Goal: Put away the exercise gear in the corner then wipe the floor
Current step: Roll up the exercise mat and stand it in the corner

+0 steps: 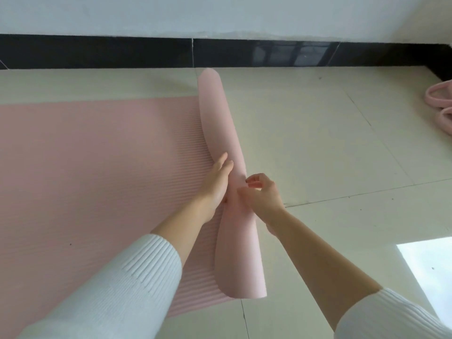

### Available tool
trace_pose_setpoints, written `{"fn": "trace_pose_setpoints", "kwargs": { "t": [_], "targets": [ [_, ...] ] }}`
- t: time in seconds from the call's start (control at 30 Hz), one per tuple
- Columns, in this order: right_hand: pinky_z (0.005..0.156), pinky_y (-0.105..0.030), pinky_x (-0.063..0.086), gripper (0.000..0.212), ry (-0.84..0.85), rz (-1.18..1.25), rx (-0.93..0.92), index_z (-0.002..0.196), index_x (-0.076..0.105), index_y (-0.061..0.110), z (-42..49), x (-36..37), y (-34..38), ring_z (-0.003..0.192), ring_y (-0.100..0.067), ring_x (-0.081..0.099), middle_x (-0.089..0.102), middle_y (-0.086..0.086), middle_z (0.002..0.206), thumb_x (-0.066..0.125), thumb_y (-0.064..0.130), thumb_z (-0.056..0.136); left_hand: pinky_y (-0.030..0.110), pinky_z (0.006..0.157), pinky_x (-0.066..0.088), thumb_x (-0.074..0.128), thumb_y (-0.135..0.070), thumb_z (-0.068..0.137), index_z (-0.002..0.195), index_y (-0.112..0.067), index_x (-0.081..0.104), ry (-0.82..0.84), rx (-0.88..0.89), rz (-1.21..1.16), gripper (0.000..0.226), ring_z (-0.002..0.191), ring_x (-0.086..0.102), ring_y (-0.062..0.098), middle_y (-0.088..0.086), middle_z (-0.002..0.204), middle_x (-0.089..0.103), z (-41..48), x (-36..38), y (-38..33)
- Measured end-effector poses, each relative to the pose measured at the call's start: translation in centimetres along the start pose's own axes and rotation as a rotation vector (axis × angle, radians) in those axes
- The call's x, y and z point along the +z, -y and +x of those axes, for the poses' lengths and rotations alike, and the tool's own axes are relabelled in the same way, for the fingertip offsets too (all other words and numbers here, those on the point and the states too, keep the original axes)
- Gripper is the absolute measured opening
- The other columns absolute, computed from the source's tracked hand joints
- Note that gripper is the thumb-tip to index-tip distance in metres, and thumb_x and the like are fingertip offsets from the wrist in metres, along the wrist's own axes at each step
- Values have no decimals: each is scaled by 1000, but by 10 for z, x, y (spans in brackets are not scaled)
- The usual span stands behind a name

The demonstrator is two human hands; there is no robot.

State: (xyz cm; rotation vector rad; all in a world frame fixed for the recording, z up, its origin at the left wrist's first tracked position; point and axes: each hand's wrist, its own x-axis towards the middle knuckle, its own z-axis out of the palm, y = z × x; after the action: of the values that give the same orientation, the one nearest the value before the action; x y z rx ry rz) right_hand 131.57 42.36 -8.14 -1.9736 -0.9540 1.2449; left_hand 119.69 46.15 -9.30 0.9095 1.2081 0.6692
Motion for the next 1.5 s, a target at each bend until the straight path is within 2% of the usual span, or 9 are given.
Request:
{"fn": "trace_pose_setpoints", "kwargs": {
  "t": [0.17,0.4,0.57,0.67,0.87,1.1,1.23,1.37,1.5],
  "targets": [
    [75,-35,58,34,64,159,93,111,61,13,-2,5,3,81,-14,60,59,0,100,39,-1,89,43,108,38,65,-36,78,140,-55,27,-42,-10,172,75,131,42,14,-14,147,37,-5,-21,8],
    [88,-43,55,67,143,176,185,134,43,-8,-7,40,-2,77,-23,63,65,-17,101,74,3,76,27,96,37,46,-18,94,147,-51,12,-19,122,765,71,133,39,22,6,155,22,-12,-70,5],
    [71,-31,50,28,55,-95,59,106,67,21,-18,69,11,107,-21,54,58,-4,113,70,27,79,42,102,40,44,-7,91,147,-40,28,-69,316,1281,67,136,28,29,-1,158,7,-26,-108,9],
    [59,-21,42,14,96,34,43,94,72,14,-24,79,23,87,-15,57,65,0,94,63,20,85,43,100,41,44,-9,91,146,-24,32,-50,311,1417,58,132,32,24,-6,151,20,-30,-130,4],
    [80,-38,55,23,96,75,15,110,52,20,-24,117,45,83,-18,61,63,-1,90,46,11,89,32,92,41,46,-42,95,122,-10,54,-37,119,1084,44,115,52,21,0,128,52,-38,-174,1],
    [60,-28,46,18,104,-147,-83,84,66,7,-25,155,72,65,-20,51,58,-6,75,52,18,87,33,103,39,56,-28,91,150,-26,26,-168,145,1026,66,129,45,21,3,146,42,-66,-224,17],
    [58,-26,41,19,183,-142,-142,92,68,12,-42,185,90,71,-17,53,61,-3,82,54,22,86,13,67,48,51,-3,89,143,-41,32,-155,21,511,68,91,61,14,-1,119,63,-98,-242,29],
    [56,-25,37,19,234,-108,-166,88,67,8,-63,215,98,69,-19,50,57,-2,79,54,22,85,39,85,53,49,-27,87,112,-37,63,-123,-267,114,31,81,66,20,-4,89,70,-126,-252,28],
    [76,-29,49,30,266,-21,-170,119,55,17,-74,231,99,96,-14,58,59,2,112,52,26,91,31,73,50,51,-29,86,115,-30,60,-181,-249,262,31,78,64,20,-1,93,67,-125,-282,26]
  ]
}}
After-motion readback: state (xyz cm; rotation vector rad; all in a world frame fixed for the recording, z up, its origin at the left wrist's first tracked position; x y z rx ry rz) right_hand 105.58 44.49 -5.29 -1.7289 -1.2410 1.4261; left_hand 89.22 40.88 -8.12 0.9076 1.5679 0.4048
